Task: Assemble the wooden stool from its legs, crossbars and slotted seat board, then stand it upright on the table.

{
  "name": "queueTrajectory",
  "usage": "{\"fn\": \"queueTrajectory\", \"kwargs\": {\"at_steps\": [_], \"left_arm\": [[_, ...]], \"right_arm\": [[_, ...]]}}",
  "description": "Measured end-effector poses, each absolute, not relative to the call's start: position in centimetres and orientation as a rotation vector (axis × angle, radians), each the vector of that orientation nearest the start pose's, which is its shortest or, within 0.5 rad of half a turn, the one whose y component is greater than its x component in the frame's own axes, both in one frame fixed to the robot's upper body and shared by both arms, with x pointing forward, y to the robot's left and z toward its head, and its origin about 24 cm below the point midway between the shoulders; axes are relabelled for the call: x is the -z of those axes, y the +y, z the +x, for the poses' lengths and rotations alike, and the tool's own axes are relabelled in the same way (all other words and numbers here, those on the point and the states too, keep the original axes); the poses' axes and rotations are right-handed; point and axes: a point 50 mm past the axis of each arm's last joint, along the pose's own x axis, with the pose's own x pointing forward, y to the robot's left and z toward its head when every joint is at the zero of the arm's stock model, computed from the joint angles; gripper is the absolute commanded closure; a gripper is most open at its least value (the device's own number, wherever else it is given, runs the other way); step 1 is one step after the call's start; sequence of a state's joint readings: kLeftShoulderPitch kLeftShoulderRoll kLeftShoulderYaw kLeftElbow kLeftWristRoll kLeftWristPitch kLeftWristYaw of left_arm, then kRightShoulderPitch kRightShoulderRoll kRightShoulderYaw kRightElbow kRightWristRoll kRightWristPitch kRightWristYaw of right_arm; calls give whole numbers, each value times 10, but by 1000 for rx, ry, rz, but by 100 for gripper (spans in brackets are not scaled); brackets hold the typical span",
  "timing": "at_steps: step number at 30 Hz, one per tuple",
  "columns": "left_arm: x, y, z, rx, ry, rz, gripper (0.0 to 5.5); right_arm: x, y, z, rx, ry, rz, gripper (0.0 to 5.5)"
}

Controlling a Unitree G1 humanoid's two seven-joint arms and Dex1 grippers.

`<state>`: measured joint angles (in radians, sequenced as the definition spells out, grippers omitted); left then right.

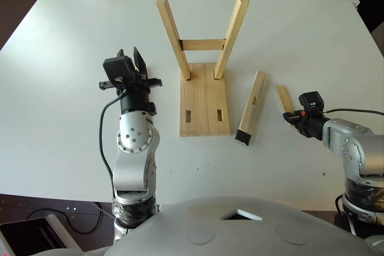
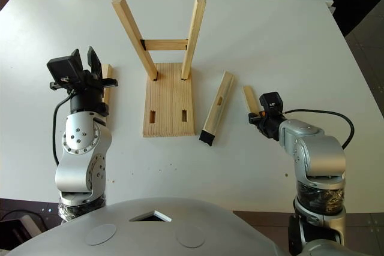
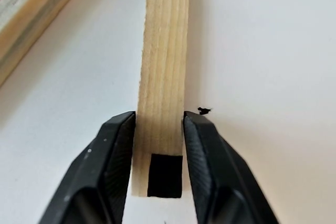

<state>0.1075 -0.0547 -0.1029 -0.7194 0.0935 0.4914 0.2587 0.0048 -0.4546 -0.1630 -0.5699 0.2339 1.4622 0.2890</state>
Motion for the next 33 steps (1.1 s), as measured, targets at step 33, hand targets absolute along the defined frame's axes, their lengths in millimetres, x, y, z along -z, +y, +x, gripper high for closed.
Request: {"fn": "queueTrajectory", "kwargs": {"at_steps": [33], "left_arm": [[-198, 186, 248, 468, -371, -634, 246]], "right_arm": [[-272, -180, 337, -729, -187, 555, 419]]}}
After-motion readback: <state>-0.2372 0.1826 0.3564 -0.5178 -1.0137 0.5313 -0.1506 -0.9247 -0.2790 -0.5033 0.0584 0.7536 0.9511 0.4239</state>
